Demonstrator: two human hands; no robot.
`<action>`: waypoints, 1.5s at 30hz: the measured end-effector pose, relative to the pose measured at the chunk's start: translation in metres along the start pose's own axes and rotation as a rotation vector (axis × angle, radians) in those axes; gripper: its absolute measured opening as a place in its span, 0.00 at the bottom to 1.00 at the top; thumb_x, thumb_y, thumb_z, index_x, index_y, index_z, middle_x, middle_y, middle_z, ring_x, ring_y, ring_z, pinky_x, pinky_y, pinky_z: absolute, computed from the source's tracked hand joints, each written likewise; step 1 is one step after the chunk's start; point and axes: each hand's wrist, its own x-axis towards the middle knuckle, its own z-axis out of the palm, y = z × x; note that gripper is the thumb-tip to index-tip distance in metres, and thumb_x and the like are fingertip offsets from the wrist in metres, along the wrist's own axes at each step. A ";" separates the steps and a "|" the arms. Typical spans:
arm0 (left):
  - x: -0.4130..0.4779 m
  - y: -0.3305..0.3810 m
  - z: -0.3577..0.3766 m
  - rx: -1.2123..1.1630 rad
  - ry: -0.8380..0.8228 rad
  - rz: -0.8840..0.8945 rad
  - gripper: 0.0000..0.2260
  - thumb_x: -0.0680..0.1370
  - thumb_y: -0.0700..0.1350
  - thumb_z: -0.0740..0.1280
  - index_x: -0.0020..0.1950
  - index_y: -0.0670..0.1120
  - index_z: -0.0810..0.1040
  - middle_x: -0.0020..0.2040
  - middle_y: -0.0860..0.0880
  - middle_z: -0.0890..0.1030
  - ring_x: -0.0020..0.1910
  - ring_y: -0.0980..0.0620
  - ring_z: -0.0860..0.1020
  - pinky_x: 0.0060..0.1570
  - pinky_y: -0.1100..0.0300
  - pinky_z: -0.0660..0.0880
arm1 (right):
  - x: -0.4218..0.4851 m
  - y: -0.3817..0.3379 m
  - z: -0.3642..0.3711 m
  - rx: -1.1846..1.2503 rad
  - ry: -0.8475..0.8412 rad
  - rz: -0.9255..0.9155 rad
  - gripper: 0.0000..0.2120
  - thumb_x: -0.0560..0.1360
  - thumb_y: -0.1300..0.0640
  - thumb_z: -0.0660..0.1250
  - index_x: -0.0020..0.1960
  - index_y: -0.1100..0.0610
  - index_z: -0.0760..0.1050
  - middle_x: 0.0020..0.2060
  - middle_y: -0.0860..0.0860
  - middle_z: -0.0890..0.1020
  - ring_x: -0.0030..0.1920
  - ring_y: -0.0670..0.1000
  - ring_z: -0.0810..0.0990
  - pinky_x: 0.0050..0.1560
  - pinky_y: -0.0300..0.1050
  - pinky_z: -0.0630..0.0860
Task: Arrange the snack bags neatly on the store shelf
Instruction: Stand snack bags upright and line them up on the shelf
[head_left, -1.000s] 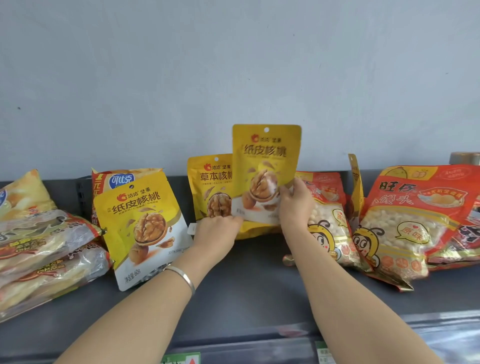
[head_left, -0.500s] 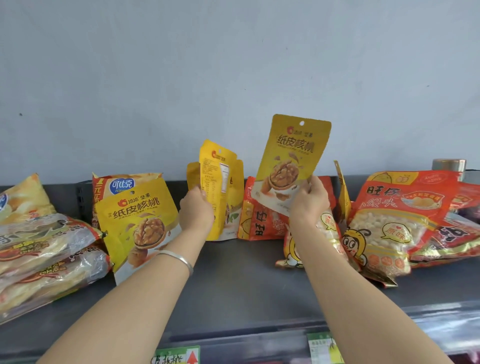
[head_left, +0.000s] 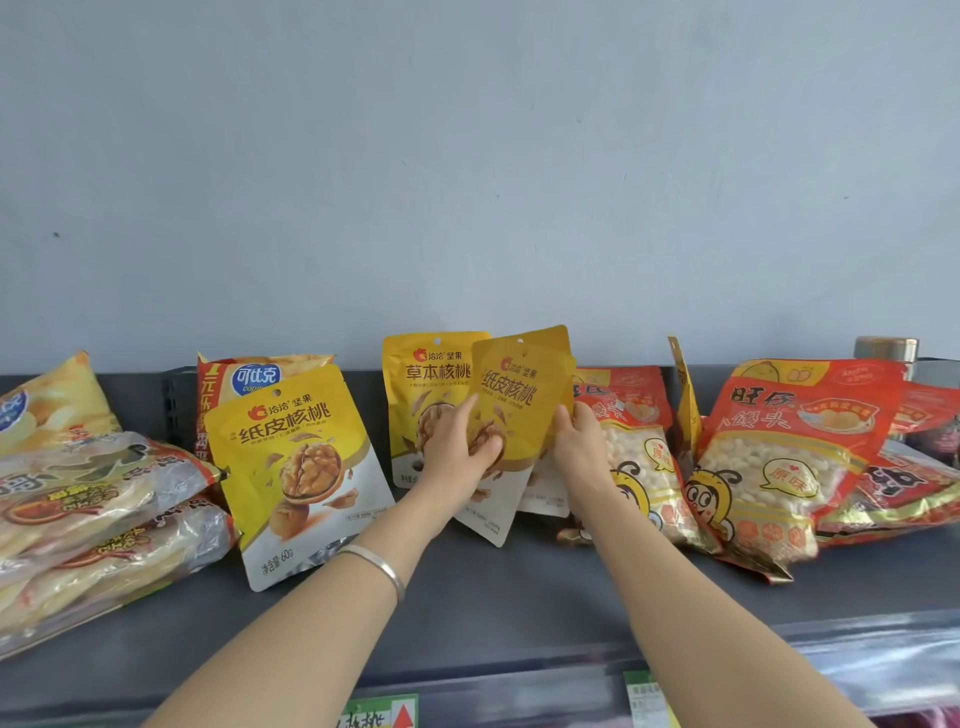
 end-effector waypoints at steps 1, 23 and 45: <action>0.003 -0.006 -0.001 0.033 0.013 -0.043 0.32 0.78 0.47 0.66 0.77 0.51 0.53 0.76 0.49 0.57 0.75 0.49 0.56 0.73 0.48 0.57 | -0.001 -0.001 -0.001 0.038 -0.018 -0.007 0.17 0.83 0.50 0.51 0.64 0.58 0.70 0.54 0.50 0.77 0.55 0.50 0.74 0.51 0.44 0.70; 0.019 -0.019 -0.011 0.102 0.359 -0.231 0.54 0.64 0.61 0.76 0.76 0.56 0.41 0.65 0.41 0.61 0.65 0.41 0.66 0.62 0.47 0.68 | 0.015 0.003 0.015 0.334 -0.195 0.184 0.13 0.80 0.50 0.63 0.50 0.60 0.78 0.35 0.54 0.82 0.29 0.49 0.81 0.27 0.38 0.77; 0.004 -0.031 -0.004 0.187 0.399 -0.181 0.49 0.70 0.48 0.74 0.77 0.51 0.41 0.73 0.41 0.50 0.70 0.44 0.60 0.68 0.55 0.61 | 0.045 0.047 0.051 -0.065 -0.217 0.263 0.19 0.77 0.68 0.48 0.49 0.57 0.77 0.47 0.58 0.82 0.47 0.59 0.80 0.46 0.53 0.79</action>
